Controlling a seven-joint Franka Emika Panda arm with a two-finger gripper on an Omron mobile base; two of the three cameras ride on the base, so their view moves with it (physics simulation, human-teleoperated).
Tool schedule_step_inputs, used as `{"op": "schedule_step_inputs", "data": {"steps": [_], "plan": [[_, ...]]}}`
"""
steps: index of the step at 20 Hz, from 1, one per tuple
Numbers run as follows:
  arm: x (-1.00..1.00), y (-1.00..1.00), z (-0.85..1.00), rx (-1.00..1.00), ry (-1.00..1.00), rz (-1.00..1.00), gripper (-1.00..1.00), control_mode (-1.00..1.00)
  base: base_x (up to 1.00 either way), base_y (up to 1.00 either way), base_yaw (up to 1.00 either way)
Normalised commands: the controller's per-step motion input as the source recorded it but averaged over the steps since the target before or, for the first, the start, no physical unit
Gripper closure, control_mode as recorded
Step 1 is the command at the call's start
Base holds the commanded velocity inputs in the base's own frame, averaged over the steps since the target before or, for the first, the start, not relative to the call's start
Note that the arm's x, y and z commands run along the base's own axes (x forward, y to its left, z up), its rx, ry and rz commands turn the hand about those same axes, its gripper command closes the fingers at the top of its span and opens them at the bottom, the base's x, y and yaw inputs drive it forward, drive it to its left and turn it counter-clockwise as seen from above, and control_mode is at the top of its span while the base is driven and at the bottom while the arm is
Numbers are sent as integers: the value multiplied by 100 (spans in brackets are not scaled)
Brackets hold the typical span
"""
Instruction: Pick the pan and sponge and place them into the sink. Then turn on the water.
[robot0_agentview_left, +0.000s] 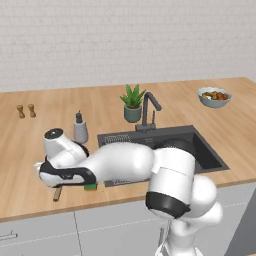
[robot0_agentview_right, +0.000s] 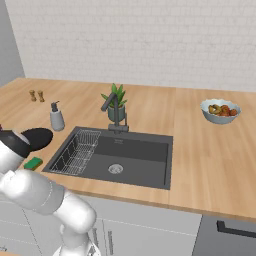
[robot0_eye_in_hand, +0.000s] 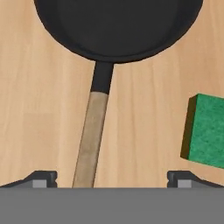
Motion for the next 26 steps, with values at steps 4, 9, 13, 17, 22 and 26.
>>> {"op": "schedule_step_inputs", "data": {"steps": [4,9,13,17,22,26], "plan": [[62,41,-33,0,0,-9,-100,-100,0,0,0],[50,34,-33,0,0,-8,-100,-100,0,0,0],[8,26,-36,-3,0,-5,-100,-100,0,0,0],[-33,1,-46,-2,0,-2,-100,-100,0,0,0],[-18,-19,-46,0,-2,0,-100,-100,0,0,0],[-12,-34,-57,0,-5,0,-100,-100,0,0,0]]}}
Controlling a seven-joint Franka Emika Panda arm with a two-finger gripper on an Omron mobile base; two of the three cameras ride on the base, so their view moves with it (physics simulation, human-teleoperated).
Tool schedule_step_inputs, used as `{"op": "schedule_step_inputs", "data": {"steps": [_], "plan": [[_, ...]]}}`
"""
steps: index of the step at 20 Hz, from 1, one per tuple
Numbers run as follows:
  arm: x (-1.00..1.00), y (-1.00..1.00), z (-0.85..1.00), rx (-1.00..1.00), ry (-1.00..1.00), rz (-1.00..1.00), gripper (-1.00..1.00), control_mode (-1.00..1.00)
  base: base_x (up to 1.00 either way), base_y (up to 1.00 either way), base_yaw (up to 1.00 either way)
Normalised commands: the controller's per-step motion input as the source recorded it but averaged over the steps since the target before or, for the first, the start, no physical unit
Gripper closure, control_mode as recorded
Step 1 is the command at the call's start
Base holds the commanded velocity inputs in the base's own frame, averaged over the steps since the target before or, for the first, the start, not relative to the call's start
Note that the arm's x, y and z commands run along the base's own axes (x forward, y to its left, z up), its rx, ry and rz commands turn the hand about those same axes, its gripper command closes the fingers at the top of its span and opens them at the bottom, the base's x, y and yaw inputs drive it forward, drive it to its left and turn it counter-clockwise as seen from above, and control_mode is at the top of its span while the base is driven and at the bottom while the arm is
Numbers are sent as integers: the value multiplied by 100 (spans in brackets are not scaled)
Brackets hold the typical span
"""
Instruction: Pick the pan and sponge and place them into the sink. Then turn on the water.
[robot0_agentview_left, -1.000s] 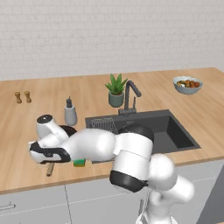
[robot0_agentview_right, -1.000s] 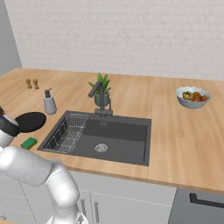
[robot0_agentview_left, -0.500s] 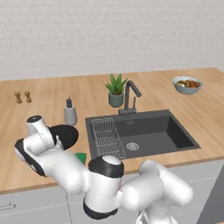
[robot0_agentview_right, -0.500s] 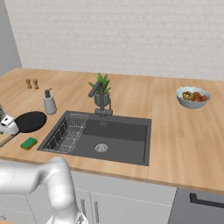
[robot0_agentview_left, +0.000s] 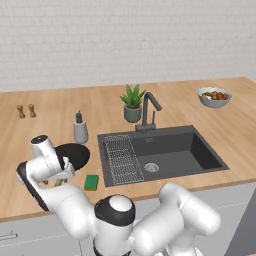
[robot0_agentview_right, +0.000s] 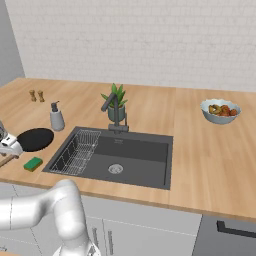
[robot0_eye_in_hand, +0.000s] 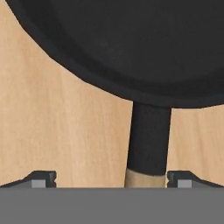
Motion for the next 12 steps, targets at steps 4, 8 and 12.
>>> {"op": "schedule_step_inputs", "data": {"steps": [4,8,12], "plan": [[-3,-24,-79,0,-4,0,-100,-100,0,0,0],[0,-1,-93,0,0,-1,100,-100,0,0,0],[-5,-11,-88,0,0,-3,100,-100,0,0,0]]}}
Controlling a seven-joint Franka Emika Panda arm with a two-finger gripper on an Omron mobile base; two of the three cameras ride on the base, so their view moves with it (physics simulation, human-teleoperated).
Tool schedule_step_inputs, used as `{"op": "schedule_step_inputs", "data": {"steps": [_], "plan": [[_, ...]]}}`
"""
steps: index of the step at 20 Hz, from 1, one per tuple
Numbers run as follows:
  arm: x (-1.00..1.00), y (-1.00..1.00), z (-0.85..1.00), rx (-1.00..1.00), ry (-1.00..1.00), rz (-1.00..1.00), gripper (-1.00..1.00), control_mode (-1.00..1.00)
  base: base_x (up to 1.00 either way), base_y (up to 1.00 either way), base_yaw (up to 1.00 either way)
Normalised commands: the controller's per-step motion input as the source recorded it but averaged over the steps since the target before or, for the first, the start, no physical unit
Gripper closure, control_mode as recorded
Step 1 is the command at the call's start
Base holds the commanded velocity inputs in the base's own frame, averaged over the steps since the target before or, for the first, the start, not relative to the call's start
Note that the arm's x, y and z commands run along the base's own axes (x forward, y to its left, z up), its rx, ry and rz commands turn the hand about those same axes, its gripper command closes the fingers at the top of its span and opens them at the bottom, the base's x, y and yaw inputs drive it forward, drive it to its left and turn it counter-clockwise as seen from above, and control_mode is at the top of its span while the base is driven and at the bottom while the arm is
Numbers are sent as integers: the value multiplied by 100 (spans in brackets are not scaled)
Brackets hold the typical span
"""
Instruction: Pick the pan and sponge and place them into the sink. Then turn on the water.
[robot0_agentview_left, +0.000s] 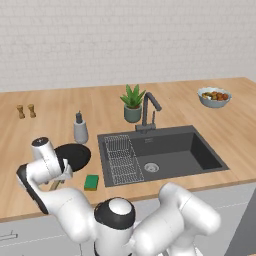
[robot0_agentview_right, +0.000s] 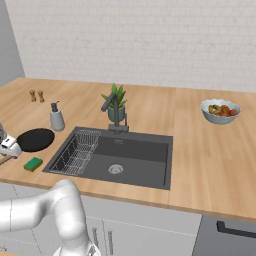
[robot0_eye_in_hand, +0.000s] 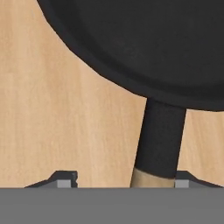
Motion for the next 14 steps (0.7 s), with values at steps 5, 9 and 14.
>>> {"op": "schedule_step_inputs", "data": {"steps": [5,9,14], "plan": [[-14,-34,-69,0,-6,-1,100,-100,0,0,0],[-16,-33,-23,3,-15,0,100,-100,0,0,0],[-4,-27,1,6,-13,0,100,-100,0,0,0]]}}
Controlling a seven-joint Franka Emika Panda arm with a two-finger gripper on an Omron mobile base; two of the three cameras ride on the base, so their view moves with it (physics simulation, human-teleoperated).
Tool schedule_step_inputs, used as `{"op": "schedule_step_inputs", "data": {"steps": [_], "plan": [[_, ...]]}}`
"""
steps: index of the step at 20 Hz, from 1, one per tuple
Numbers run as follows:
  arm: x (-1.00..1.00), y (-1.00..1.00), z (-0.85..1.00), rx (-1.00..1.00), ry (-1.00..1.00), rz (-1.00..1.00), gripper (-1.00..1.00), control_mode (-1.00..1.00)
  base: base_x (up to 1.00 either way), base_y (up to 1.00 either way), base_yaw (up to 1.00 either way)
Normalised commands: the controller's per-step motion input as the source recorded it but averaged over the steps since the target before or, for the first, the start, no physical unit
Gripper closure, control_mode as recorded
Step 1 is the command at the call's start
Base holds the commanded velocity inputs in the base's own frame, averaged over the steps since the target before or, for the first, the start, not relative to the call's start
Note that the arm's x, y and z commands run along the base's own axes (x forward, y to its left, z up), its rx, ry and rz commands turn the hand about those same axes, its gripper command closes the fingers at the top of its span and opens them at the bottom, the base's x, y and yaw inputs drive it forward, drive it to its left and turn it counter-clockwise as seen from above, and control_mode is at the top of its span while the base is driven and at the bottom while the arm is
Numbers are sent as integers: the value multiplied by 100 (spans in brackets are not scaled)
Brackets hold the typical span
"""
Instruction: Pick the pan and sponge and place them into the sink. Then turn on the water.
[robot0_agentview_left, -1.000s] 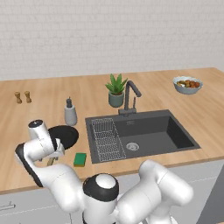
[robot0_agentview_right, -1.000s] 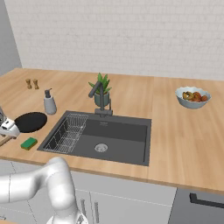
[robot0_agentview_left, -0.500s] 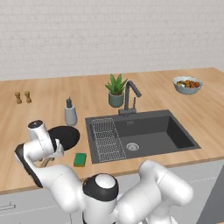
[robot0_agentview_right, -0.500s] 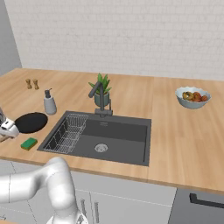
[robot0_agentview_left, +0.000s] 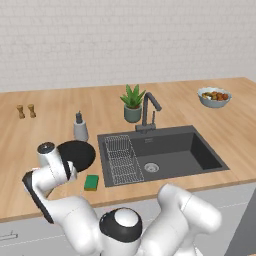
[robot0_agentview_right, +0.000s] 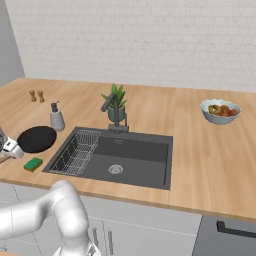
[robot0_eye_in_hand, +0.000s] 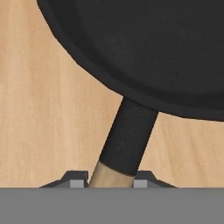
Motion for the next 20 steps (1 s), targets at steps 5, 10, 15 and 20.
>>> {"op": "schedule_step_inputs", "data": {"steps": [5,10,15,20], "plan": [[0,-10,79,9,-3,0,100,-100,0,0,0],[-15,-2,100,0,1,-2,100,-100,0,0,0],[-30,-12,100,0,0,-1,100,-100,0,0,0],[-22,-44,100,0,2,5,100,-100,0,0,0]]}}
